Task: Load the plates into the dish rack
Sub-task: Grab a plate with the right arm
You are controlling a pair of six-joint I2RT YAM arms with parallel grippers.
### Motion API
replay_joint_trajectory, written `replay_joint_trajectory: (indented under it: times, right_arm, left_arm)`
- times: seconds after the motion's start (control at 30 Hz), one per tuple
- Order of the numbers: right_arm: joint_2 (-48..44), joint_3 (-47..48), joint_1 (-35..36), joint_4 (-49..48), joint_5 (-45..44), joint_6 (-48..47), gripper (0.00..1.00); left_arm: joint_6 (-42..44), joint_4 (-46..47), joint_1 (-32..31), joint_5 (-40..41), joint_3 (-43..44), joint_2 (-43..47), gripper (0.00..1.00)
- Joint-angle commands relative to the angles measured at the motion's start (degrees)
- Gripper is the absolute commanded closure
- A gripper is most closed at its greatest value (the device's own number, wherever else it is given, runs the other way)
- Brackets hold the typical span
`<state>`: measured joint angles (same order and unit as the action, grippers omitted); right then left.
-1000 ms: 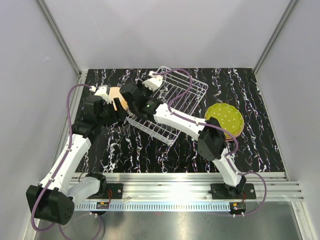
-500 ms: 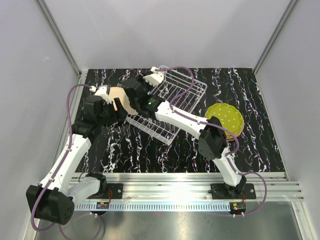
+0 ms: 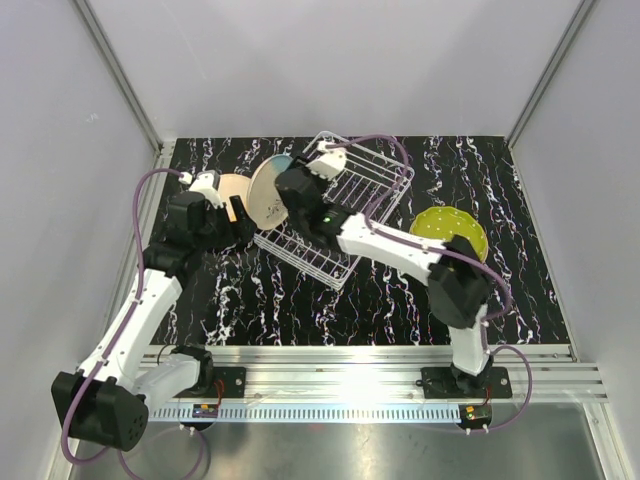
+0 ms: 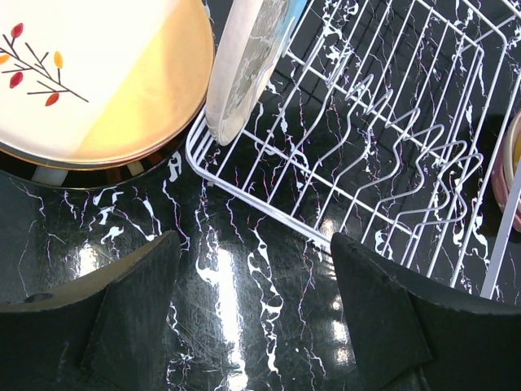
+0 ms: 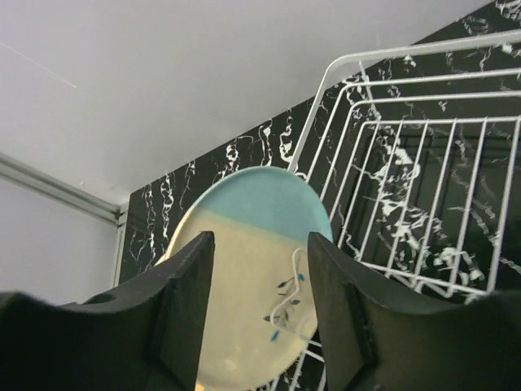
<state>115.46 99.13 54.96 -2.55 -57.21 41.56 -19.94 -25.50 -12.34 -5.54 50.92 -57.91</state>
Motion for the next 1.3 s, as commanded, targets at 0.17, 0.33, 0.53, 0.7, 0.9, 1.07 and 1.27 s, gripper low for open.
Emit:
replay_joint_trajectory:
  times: [0.17, 0.33, 0.53, 0.7, 0.9, 1.07, 1.27]
  right_arm:
    - [-33.9, -22.6, -6.0, 5.9, 7.4, -7.2, 0.38]
    - [-54.0, -38.2, -9.3, 21.1, 7.3, -1.3, 0.43]
    - [-65.4, -51.4, -12.6, 28.5, 9.9, 2.7, 0.49]
    - [-63.4, -53.9, -17.3, 31.2, 15.9, 0.7, 0.45]
    - [-59.1, -54.9, -20.5, 29.8, 19.7, -2.6, 0.40]
    - [-55.3, -55.3, -22.8, 26.3, 22.3, -6.2, 0.41]
    - [-49.5, -54.1, -26.4, 22.6, 27.1, -9.7, 0.43]
  left_arm:
    - [0.7, 0.7, -0.2, 3.7, 0.3, 2.5, 0.16]
    - [0.5, 0.9, -0.3, 3.6, 0.1, 3.1, 0.12]
    - [1.4, -0.4, -0.3, 3.8, 1.4, 3.5, 0.06]
    - [2.5, -0.9, -0.3, 9.2, 1.3, 7.7, 0.01]
    - [2.4, 0.1, -0.3, 14.4, 0.2, 11.6, 0.01]
    - [3.1, 0.2, -0.3, 13.0, 0.2, 12.2, 0.24]
    - [2.6, -0.1, -0.3, 13.8, 0.2, 12.2, 0.07]
